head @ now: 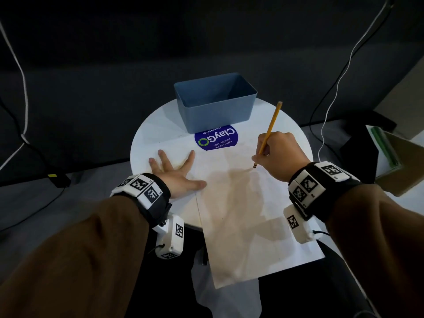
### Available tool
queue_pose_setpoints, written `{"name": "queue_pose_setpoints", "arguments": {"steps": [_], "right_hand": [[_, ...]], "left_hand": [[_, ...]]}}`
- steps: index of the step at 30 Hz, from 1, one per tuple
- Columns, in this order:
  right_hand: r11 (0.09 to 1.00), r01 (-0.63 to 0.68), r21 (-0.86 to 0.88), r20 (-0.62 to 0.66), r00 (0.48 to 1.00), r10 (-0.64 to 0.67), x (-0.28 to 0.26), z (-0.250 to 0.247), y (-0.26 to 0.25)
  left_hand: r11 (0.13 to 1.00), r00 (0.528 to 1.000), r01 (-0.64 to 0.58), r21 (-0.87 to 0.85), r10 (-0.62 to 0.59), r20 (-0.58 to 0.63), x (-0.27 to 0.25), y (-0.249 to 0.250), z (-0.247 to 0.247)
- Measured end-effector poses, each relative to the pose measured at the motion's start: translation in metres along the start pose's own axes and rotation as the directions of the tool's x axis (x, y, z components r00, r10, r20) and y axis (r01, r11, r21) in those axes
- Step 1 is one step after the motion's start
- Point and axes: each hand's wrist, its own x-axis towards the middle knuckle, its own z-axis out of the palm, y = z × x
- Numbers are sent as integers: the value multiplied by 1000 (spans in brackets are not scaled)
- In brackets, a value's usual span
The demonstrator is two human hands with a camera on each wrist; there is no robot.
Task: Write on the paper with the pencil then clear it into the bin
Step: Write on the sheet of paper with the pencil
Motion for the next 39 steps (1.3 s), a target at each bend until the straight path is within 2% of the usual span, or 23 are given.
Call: {"name": "queue_pose_setpoints", "arguments": {"steps": [6,13,16,22,26,29,32,35,39], "right_hand": [[996,-38,84,-24,999,40,-3,7,1],[994,-69,84,-56,996,74,2,18,-8],[994,-41,97,-54,997,47,1,13,-10],[979,116,167,-59,992,-107,10,21,-37],[969,193,153,25,980,-199,18,38,-56],[986,155,55,61,985,-159,29,35,-48],[997,76,-9,23,997,-76,37,25,-39],[988,115,105,-23,993,-113,37,27,-52],[967,201,156,5,979,-204,38,48,-79]], "left_hand": [[1000,999,9,8,-9,-39,-1,0,3],[999,995,33,22,-30,-99,1,0,9],[998,996,37,47,-33,-82,3,-2,9],[998,996,50,37,-47,-72,4,0,7],[998,997,51,39,-49,-61,4,1,5],[998,998,43,34,-41,-54,5,1,4],[999,998,37,18,-36,-44,5,-2,5],[999,999,35,26,-34,-41,6,-2,4],[998,998,51,35,-49,-47,10,-1,4]]}}
